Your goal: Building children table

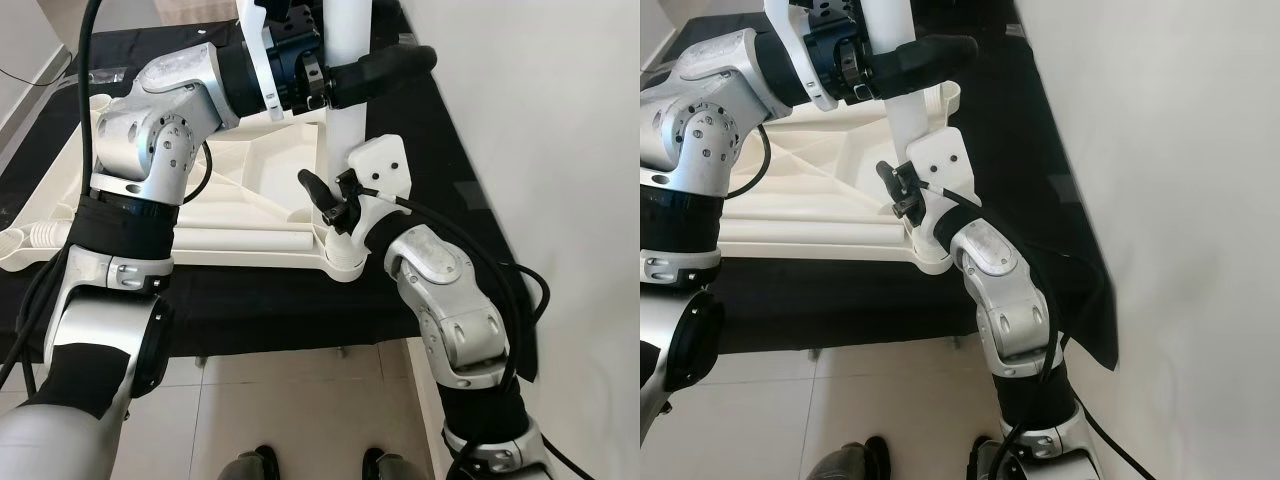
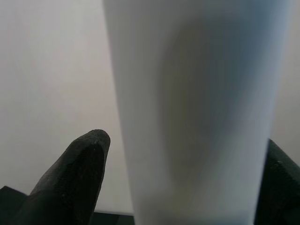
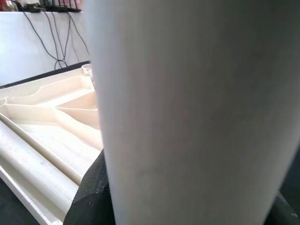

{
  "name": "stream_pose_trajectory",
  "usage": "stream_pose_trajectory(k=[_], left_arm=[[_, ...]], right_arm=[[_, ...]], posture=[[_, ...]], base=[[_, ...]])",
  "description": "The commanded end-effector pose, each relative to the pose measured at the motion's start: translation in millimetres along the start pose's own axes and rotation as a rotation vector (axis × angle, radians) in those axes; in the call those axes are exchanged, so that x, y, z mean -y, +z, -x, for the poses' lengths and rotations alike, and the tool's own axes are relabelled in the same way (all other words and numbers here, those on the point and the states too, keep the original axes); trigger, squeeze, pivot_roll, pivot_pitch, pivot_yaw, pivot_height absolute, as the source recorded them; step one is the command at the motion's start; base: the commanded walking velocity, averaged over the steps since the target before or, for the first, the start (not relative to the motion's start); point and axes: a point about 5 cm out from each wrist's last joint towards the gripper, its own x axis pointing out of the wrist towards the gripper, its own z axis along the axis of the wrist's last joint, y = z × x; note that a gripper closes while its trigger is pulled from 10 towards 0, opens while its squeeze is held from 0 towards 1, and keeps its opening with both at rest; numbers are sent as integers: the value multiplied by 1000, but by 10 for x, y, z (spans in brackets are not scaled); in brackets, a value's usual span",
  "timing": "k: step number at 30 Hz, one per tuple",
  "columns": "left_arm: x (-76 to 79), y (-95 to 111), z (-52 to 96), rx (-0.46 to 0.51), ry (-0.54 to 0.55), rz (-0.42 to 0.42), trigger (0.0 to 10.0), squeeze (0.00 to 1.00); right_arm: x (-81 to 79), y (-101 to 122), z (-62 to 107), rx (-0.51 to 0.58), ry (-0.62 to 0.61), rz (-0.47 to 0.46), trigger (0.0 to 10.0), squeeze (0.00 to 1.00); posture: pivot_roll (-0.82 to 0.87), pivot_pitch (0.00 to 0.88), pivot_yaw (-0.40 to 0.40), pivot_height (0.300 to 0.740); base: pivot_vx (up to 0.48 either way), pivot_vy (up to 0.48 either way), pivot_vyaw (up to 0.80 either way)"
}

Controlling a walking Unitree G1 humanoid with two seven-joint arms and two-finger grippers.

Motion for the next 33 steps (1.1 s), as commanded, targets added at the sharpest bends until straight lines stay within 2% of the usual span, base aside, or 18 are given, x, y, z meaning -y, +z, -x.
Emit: stream_pose_trajectory(k=[1, 11, 12, 14, 15, 33], left_arm=[[34, 35, -28, 1, -24, -11, 10000, 0], [31, 23, -26, -6, -28, -4, 10000, 0], [30, 21, -28, -5, -30, 0, 4863, 0], [30, 20, -30, -4, -30, 2, 4863, 0], [35, 21, -34, -1, -33, 6, 0, 0], [65, 22, -76, 20, -39, 54, 0, 0]], right_arm=[[12, -307, 17, -165, -36, -28, 0, 0], [-12, -305, 13, -177, -30, -30, 0, 0], [-9, -302, 13, -177, -31, -30, 0, 0], [-7, -299, 13, -178, -33, -30, 0, 0], [3, -295, 16, -178, -36, -30, 0, 0], [33, -280, 24, -175, -54, -31, 0, 0]], posture=[[-30, 235, 47, 740], [-31, 240, 50, 740], [-32, 239, 49, 740], [-32, 239, 49, 740], [-35, 239, 48, 740], [-38, 236, 50, 740]], base=[[0, 0, 0], [0, 0, 0], [0, 0, 0], [0, 0, 0], [0, 0, 0], [0, 0, 0]])
